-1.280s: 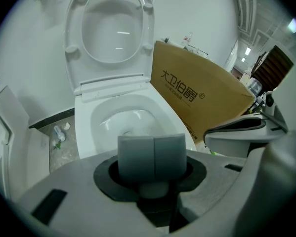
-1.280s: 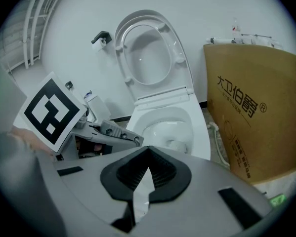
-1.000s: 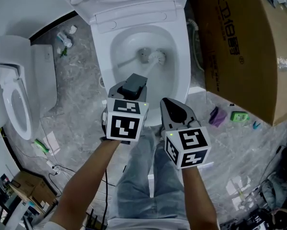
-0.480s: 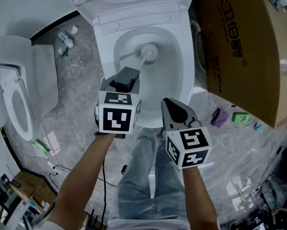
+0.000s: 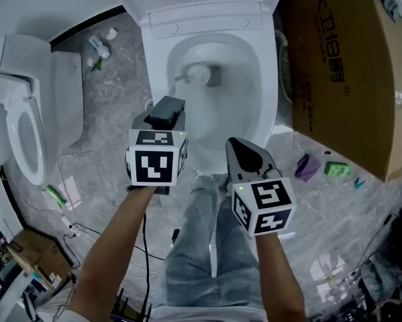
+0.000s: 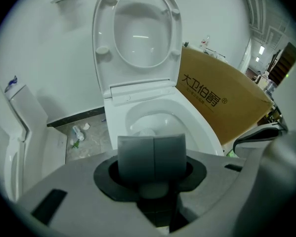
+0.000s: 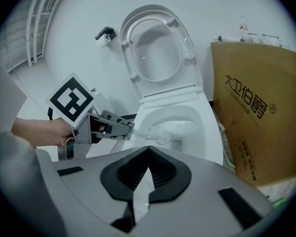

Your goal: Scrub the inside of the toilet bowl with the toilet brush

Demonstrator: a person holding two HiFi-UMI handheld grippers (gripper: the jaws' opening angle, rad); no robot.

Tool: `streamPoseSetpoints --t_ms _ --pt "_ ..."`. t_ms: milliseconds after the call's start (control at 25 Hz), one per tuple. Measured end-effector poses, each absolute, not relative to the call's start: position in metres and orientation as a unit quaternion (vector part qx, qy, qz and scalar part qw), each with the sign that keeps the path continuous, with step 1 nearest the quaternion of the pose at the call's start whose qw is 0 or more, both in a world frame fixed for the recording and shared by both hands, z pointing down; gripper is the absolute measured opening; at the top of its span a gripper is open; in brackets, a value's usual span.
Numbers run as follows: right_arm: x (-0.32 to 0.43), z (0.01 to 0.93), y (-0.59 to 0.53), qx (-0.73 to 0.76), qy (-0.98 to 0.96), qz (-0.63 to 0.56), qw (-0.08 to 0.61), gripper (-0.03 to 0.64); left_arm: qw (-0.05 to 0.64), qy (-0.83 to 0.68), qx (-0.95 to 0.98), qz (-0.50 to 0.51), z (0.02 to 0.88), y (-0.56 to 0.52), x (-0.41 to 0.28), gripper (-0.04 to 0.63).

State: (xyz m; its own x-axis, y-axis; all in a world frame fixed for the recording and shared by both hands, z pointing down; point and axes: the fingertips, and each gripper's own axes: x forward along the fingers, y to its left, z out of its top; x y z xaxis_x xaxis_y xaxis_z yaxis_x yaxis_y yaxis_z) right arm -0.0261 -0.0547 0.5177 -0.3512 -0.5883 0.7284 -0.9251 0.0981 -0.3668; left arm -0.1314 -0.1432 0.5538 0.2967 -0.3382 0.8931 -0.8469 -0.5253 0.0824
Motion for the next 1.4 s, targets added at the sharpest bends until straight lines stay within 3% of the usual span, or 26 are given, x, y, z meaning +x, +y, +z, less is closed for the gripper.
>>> streamPoseSetpoints --t_ms 640,1400 --pt "-0.022 0.510 -0.040 0.525 -0.721 0.402 0.208 0.000 0.311 -0.389 0.734 0.462 0.551 -0.071 -0.145 0.152" --pt "-0.003 0.515 -0.046 0.546 -0.705 0.406 0.200 0.000 0.325 -0.344 0.758 0.450 0.566 -0.053 -0.088 0.152"
